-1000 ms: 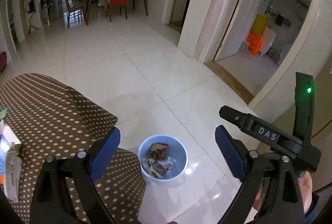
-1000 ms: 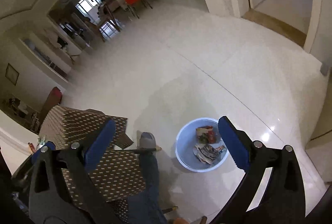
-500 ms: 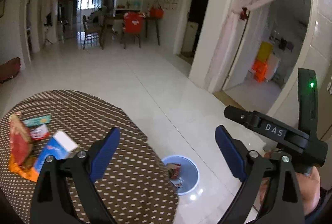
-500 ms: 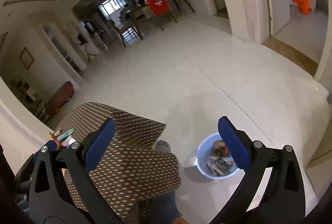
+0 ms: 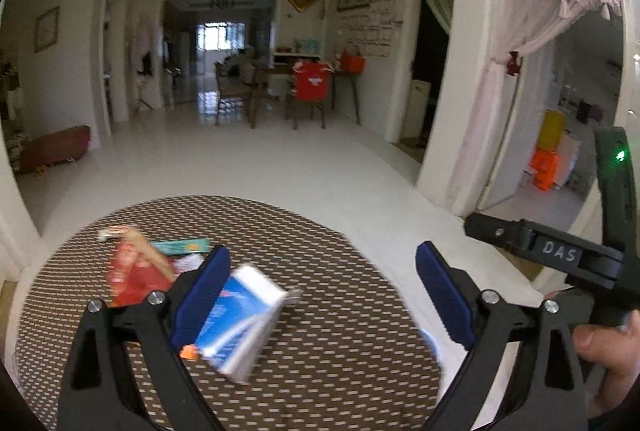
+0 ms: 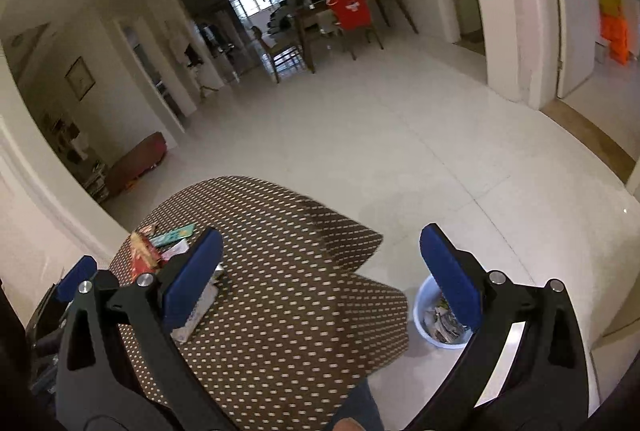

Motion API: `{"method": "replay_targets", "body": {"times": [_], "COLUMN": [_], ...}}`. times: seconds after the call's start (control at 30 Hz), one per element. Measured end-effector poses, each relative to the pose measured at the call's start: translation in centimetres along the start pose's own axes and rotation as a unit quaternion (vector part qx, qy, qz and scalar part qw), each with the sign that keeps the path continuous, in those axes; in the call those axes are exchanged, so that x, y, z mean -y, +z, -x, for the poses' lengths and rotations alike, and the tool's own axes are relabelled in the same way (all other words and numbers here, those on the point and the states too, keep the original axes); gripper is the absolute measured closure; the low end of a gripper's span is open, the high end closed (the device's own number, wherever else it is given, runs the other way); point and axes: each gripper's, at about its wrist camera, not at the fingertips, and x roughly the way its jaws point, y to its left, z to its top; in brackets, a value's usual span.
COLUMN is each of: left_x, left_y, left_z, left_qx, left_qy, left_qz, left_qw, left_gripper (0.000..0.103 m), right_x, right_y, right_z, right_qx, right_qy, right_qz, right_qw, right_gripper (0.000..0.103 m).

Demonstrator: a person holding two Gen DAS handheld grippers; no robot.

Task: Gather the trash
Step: 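Move both open grippers back over the table, then grasp the blue-white box with the right gripper while the left grasps the red snack bag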

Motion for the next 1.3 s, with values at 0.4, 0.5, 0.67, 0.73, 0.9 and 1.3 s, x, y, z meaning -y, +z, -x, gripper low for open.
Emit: {"method": "replay_targets", "body": {"times": [0.4,0.5,0.67,0.73,0.9,1.3], "left_x": [-10.5,-12.6,-14.9,-15.3,-15.8,-13.6], "left_y": [-4.5,-5.6,-6.6,-7.0,-7.0,-5.7], "left_z": [-0.7,-0.5,-0.8,-0.8,-1.6,-8.7], "left_qx": [-0.032,-0.039,-0.052,-0.057,-0.066,-0.114], "left_qy": [0.106,0.121,0.143,0.148,0.158,0.190], "left_qz": [0.042,0.053,0.066,0.068,0.057,-0.008], "left_qw": [0.9930,0.9904,0.9862,0.9850,0.9836,0.9751], "left_gripper": [0.011,0.011,0.011,0.011,0.011,0.011], "right_x": [-7.0,-8.7,-11.4,-12.4,-13.9,-9.4], "right_y": [-4.2,-5.2,-6.7,-7.2,-8.2,-5.5], "right_z": [-6.3,-8.2,-11.3,-12.4,-15.2,-13.0], "right_qx": [-0.074,-0.095,-0.122,-0.127,-0.152,-0.117], "right_qy": [0.036,0.043,0.057,0.059,0.054,0.059], "right_qz": [0.050,0.060,0.065,0.070,0.080,0.056], "right_qw": [0.995,0.993,0.989,0.988,0.984,0.990], "right_gripper": [0.006,0.006,0.006,0.007,0.067,0.089]}}
